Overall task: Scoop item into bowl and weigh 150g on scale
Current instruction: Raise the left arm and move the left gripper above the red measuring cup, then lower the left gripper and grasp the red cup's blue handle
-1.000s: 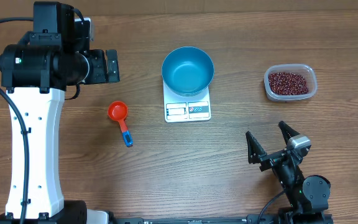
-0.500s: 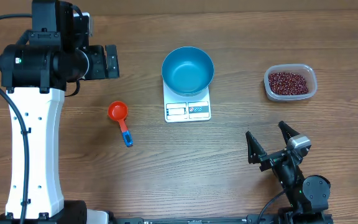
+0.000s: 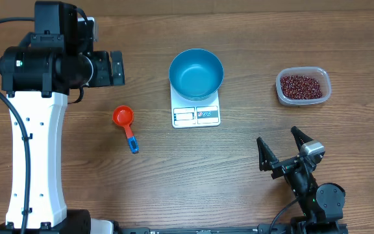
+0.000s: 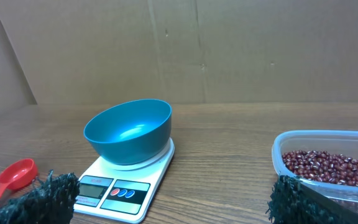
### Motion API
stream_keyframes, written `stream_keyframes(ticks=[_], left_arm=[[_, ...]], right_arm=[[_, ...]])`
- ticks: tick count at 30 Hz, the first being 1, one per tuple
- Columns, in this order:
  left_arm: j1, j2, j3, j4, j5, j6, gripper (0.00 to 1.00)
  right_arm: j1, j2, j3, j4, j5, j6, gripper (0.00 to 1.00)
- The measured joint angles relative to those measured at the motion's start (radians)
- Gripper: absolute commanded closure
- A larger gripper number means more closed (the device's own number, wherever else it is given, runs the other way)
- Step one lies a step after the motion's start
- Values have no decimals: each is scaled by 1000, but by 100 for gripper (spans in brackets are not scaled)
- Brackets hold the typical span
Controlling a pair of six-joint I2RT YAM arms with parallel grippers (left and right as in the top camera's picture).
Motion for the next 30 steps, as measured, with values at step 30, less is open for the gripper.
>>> stream_keyframes(ticks=[30], left_arm=[[-85,1,-676,459,-54,-134,0]], right_arm=[[0,0,0,0,0,0,0]])
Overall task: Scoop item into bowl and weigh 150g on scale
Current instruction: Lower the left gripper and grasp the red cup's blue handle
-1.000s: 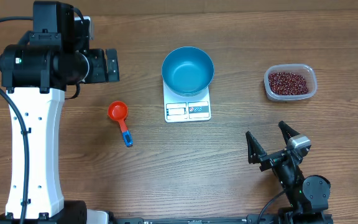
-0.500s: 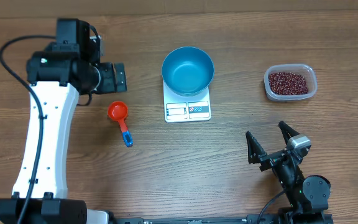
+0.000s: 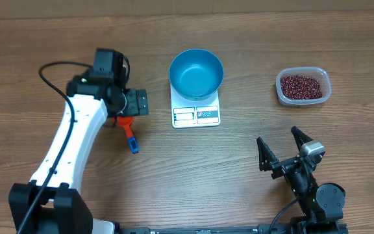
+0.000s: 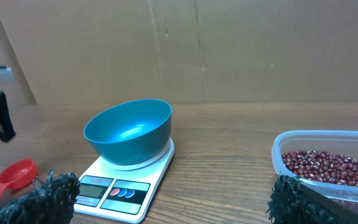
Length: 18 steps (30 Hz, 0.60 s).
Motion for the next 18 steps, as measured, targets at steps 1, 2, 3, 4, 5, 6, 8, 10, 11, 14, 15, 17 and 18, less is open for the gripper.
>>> stream_keyframes(ticks=[1,2,3,4,5,6,8,10,11,14,15,17,18], left_arm=[[0,0,-28,27,-2,-3,0],[0,0,-54,47,-4,-7,0],[0,0,-77,67,-5,-11,0],[0,0,-105,91,-7,-19,0],[0,0,-123,106,-6,-22,0],[0,0,-145,129,-6,-24,0],[0,0,-177,166,-6,-26,0],[0,0,-204,198,-6,-27,0],[0,0,-219,215,-6,-27,0],[0,0,-251,251,-6,-27,0],[0,0,-261,264,-6,-27,0],[0,0,-283,293,-6,-27,0],[0,0,-292,307,-6,-27,0]], right_arm=[[0,0,0,0,0,0,0],[0,0,0,0,0,0,0],[0,0,0,0,0,0,0],[0,0,0,0,0,0,0],[0,0,0,0,0,0,0],[0,0,0,0,0,0,0],[0,0,0,0,0,0,0],[0,0,0,-1,0,0,0],[0,0,0,0,0,0,0],[0,0,0,0,0,0,0],[0,0,0,0,0,0,0],[0,0,0,0,0,0,0],[0,0,0,0,0,0,0]])
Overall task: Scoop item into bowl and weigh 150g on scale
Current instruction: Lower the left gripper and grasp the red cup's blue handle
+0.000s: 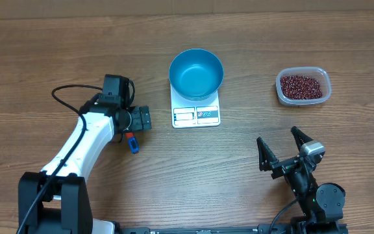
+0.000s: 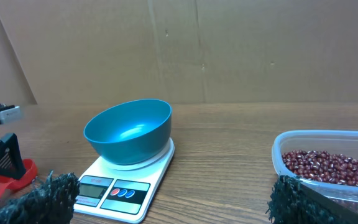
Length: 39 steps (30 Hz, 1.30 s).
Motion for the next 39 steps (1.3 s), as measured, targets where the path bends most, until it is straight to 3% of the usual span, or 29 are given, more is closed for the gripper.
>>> stream_keyframes(ticks=[11,22,39], left_arm=[[3,8,-62,102,6,-2,3],[10,122,-61,151,20,-3,7],[10,171,-33,208,-49,-6,21]], right_arm=[[0,0,0,0,0,0,0],[0,0,0,0,0,0,0],[0,0,0,0,0,0,0]])
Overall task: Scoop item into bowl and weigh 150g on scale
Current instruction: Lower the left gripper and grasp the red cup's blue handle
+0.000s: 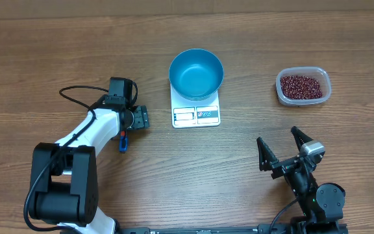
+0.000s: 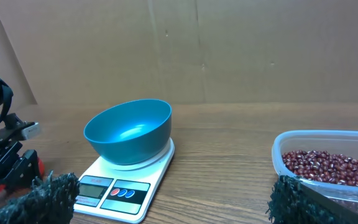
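Note:
The red scoop lies left of the scale; only its blue handle end (image 1: 123, 141) shows in the overhead view, and a sliver of red (image 2: 38, 167) in the right wrist view. My left gripper (image 1: 135, 119) is down on the scoop, shut on it and hiding its cup. The blue bowl (image 1: 196, 73) stands empty on the white scale (image 1: 196, 115). At the far right, a clear tub of red beans (image 1: 302, 86) sits untouched. My right gripper (image 1: 282, 151) rests open near the front edge with nothing in it.
A cardboard wall (image 2: 197, 50) closes off the far side of the wooden table (image 1: 252, 39). The left arm's black cable (image 1: 76, 92) loops over the table behind the left wrist. The right arm's base (image 1: 323, 198) is at the front right.
My left gripper has sunk lower onto the scoop. The blue handle end has shifted a little to the left and now points straight toward the front. The right arm has not moved.
First my left gripper hung high at the far left, with the whole scoop in view. It was then over the scoop's cup, then lower and covering it. Now it sits on the scoop and the handle has turned. Bowl, scale, beans and right arm stayed put.

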### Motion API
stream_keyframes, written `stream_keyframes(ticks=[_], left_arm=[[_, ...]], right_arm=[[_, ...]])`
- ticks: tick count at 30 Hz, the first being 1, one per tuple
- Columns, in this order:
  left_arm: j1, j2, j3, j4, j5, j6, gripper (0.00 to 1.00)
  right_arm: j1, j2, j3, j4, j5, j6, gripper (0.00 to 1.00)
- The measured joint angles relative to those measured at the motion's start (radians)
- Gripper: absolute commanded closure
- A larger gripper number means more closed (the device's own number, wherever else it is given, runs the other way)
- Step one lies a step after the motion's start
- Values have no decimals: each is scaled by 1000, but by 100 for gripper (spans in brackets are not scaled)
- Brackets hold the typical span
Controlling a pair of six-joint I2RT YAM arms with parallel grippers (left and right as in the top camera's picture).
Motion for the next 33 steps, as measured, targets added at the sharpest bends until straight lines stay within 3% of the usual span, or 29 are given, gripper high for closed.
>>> stream_keyframes(ticks=[8,21,33], left_arm=[[0,6,11,-21,-8,0,31],[6,23,53,-107,16,3,60],[6,23,53,-117,23,4,80]], right_arm=[[0,0,0,0,0,0,0],[0,0,0,0,0,0,0],[0,0,0,0,0,0,0]])
